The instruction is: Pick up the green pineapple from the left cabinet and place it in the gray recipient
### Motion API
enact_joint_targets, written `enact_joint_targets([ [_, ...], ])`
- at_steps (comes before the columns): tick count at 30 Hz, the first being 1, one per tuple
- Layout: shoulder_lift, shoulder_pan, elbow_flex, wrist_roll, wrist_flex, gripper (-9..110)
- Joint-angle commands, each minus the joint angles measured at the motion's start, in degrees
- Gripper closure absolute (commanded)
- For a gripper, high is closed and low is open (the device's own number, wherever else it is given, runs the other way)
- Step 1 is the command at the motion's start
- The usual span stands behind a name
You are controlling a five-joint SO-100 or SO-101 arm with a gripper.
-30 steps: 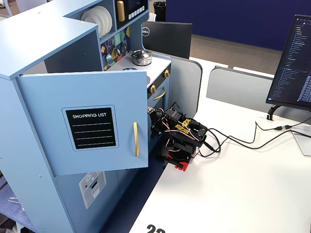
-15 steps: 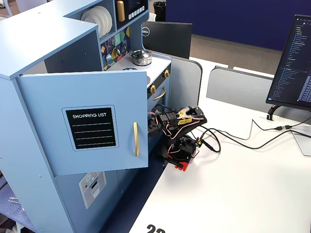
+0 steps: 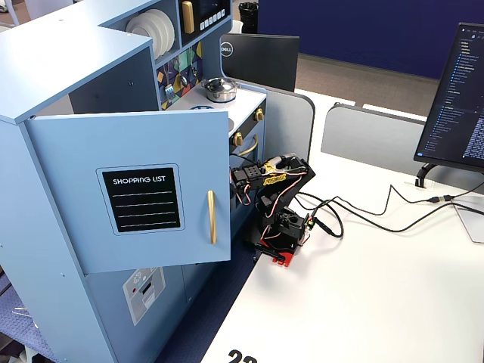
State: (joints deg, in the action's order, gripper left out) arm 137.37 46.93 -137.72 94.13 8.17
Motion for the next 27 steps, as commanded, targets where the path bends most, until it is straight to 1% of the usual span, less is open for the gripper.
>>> enact_joint_targets([
  [1,-2.46,-0.26,6.86,0.62,3.43,76],
  [6,-6.15,-0.88,10.2,-5.01,4.04,62],
  [10,-8.61,-1.14,12.74,-7.38,4.57,56],
  [21,-16.08,-1.58,18.11,-4.04,6.77,50],
  [27,-22.15,-3.16,22.15,-2.46,8.26,51],
])
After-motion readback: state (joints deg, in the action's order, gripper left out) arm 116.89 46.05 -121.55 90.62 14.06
